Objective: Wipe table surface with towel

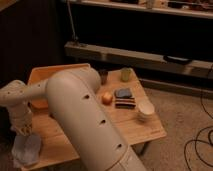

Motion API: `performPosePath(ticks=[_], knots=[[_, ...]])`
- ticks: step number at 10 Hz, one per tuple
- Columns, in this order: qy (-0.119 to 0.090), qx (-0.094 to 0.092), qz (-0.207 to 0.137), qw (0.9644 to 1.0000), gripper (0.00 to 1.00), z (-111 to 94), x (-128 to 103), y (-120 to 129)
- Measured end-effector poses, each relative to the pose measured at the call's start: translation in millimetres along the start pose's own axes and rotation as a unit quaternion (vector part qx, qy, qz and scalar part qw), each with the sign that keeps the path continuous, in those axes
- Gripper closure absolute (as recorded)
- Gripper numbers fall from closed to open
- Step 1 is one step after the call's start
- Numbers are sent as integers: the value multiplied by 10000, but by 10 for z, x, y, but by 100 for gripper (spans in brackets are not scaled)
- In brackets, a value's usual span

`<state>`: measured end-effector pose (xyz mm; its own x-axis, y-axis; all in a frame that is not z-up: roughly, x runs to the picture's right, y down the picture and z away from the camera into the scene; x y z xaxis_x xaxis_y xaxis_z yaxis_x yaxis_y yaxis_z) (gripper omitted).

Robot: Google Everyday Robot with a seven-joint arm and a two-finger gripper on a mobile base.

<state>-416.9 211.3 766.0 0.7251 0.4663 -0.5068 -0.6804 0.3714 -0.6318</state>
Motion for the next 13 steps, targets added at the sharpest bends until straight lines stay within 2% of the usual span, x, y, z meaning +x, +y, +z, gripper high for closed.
performPosePath(ticks=[3,4,6,8,10,13], knots=[[4,-171,491,9986,100,8,88,-438],[-55,-225,748,9969,100,-32,218,-694],[-155,-226,1127,9933,100,-164,519,-1184],[-179,-86,1276,9916,100,-284,744,-1510],[-106,63,1141,9934,100,-315,844,-1608],[4,269,718,9971,100,-286,1027,-1410]])
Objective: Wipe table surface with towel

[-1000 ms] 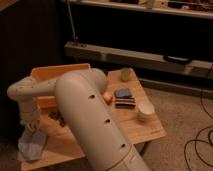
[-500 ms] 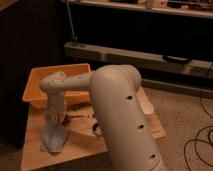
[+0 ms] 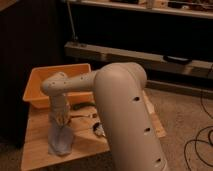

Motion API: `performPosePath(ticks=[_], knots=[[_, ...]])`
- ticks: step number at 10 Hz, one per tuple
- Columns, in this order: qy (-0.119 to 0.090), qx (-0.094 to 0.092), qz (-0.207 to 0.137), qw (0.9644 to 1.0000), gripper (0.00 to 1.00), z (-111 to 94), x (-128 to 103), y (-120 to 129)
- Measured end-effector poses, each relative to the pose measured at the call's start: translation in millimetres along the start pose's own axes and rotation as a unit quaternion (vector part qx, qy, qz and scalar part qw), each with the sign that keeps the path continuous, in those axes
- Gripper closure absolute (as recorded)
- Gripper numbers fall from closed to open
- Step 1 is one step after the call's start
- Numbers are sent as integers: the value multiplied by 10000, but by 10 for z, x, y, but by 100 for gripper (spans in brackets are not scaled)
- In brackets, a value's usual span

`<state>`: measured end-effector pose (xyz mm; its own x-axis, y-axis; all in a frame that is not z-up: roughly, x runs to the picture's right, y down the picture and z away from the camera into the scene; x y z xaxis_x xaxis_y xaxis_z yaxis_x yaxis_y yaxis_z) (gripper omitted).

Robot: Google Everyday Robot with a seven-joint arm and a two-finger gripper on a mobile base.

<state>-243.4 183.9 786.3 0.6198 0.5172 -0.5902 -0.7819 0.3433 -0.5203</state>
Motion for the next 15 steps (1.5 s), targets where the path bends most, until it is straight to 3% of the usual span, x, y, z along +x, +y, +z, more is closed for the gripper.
performPosePath(ticks=[4,7,8,11,13,15], knots=[[36,222,-607,9979,100,177,567,769],[-14,207,-1081,9939,100,289,694,1388],[-45,161,-1168,9930,100,300,610,1549],[-129,70,-1299,9914,100,270,61,1873],[-183,140,-1163,9929,100,213,-312,1803],[-195,232,-839,9960,100,158,-582,1443]])
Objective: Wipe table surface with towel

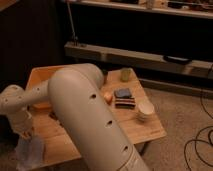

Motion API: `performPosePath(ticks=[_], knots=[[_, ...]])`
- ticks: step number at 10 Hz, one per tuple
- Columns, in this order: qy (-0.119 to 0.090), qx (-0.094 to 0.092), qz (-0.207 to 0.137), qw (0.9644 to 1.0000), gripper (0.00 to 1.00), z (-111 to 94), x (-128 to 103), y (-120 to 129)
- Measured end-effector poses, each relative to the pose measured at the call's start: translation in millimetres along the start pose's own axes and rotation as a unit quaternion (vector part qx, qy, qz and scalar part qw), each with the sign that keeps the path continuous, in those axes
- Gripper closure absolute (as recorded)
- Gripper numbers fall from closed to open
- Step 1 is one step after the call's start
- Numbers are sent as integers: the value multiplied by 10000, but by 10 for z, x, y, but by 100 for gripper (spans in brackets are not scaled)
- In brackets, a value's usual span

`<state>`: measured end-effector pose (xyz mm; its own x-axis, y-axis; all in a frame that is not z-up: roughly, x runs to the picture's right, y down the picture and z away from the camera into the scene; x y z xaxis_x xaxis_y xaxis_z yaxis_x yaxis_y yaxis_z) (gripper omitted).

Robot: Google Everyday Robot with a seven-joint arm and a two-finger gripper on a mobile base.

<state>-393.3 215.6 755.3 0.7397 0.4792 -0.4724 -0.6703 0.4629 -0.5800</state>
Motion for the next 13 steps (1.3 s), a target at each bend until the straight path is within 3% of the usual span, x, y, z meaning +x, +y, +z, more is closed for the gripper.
performPosePath(ticks=[2,3,5,8,10,13], knots=[[24,105,336,9994,100,-17,-14,-443],[53,182,543,9983,100,-20,94,-660],[78,328,826,9960,100,-54,391,-982],[126,535,1088,9925,100,-163,1044,-1406],[180,600,1002,9930,100,-186,1384,-1417],[155,637,610,9960,100,-254,1600,-1105]])
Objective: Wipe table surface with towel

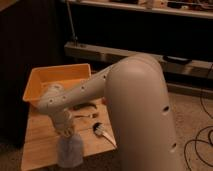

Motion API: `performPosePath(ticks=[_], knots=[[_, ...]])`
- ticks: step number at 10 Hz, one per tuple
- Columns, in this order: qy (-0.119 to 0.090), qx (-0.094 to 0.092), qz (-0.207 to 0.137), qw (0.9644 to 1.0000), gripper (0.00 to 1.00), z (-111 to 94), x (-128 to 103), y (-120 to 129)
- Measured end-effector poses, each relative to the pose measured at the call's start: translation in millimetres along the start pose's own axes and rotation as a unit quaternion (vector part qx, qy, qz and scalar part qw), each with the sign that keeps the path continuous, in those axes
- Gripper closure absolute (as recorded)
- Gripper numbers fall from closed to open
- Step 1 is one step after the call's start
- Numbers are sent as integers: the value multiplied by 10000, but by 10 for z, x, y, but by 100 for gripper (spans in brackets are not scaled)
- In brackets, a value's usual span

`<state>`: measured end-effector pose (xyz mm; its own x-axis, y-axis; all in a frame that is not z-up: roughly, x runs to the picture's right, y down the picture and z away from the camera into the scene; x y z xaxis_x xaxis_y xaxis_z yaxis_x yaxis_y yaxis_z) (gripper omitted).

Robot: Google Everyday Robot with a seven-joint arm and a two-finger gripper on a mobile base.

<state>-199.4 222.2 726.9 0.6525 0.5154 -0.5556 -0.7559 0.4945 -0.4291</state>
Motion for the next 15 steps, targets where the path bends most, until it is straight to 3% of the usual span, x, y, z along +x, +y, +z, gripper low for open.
performPosePath(ticks=[3,5,7,9,11,13,15], knots=[[-78,-167,-476,9987,100,-130,-149,525],[-123,-392,-645,9971,100,-222,-512,846],[-184,-819,-598,9947,100,-316,-961,1022],[-223,-1160,-458,9919,100,-372,-1320,1018],[-211,-1332,-272,9905,100,-354,-1522,891],[-186,-1419,-89,9897,100,-319,-1544,674],[-119,-1420,116,9897,100,-261,-1371,364]])
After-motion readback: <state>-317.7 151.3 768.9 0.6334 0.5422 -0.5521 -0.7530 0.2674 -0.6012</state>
